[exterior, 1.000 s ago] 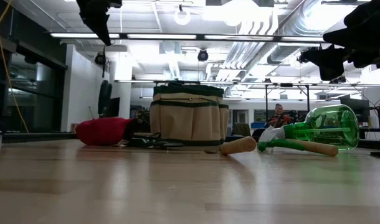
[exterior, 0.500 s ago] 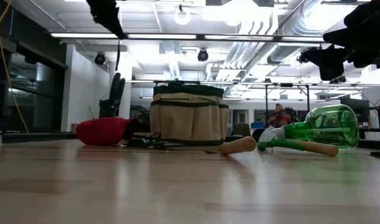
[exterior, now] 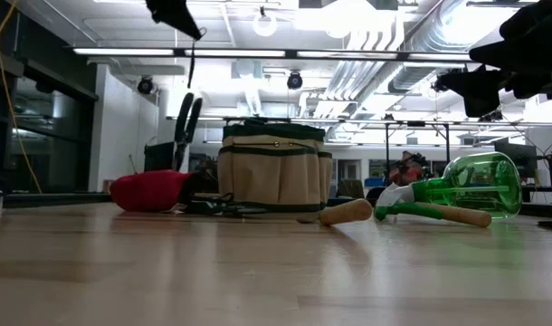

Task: Pick & Place Garden tools in Gardening bag
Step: Put the left green shear scissors into the gardening bag

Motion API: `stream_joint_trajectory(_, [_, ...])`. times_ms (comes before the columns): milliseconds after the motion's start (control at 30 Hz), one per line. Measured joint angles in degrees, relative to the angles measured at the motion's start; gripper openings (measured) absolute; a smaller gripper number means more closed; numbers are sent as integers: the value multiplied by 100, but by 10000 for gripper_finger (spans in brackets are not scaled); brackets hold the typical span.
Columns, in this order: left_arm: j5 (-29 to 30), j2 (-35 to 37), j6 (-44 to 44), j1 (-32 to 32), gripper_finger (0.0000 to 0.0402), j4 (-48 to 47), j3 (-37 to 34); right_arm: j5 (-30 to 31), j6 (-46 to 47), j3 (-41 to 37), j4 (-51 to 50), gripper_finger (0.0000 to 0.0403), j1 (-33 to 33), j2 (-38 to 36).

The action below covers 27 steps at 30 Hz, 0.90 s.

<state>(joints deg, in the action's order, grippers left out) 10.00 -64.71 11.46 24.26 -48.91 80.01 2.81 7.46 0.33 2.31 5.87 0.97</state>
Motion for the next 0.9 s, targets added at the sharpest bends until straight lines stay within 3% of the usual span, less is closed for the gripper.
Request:
stream_joint_trajectory(333, [44, 0, -120, -445, 0, 672, 0, 1, 0, 0, 0, 271, 1, 0])
stream_joint_trajectory(633, [757, 2, -124, -797, 0, 1154, -2, 1, 0, 1, 0, 271, 2, -2])
stream_joint_trajectory(900, [835, -48, -124, -860, 0, 1560, -3, 2, 0, 0, 0, 271, 1, -1])
